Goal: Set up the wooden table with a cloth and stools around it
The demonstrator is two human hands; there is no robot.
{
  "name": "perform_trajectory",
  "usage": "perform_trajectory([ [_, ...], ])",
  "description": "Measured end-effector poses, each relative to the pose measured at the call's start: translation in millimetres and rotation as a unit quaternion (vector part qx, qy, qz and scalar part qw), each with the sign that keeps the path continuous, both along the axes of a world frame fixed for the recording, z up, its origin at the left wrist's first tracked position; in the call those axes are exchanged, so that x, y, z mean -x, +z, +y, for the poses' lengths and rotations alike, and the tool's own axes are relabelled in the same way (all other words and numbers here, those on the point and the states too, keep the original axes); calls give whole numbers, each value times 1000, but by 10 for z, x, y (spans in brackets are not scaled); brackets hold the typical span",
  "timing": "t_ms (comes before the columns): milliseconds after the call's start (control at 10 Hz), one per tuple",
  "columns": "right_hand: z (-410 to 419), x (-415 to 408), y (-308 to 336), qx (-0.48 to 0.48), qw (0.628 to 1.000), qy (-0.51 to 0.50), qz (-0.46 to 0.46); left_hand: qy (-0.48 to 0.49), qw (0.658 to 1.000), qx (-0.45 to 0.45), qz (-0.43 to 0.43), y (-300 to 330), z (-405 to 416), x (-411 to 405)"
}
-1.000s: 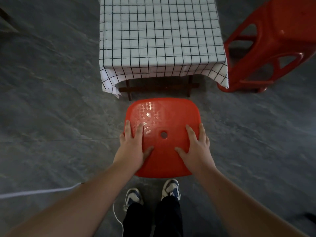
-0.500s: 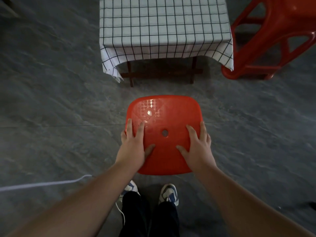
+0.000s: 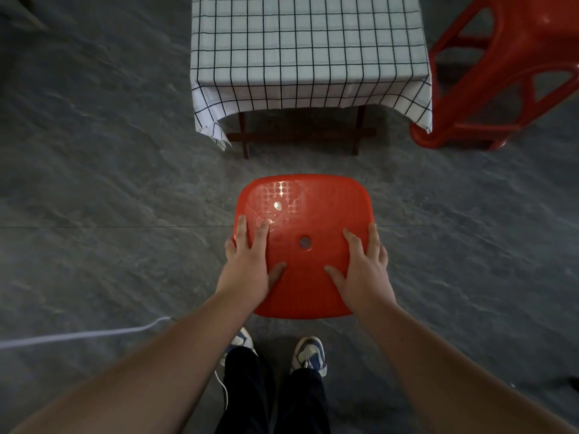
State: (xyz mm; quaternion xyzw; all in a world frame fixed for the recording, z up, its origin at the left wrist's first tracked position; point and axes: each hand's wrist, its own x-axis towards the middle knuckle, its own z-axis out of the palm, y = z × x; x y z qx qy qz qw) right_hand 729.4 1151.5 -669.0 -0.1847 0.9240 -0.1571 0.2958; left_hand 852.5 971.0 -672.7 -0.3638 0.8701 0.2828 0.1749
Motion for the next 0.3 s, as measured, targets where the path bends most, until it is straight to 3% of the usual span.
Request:
perform_trajectory([
  [300,-33,32,452,-66,997,39,0,-17,999,22,-20,443,-230,-104],
])
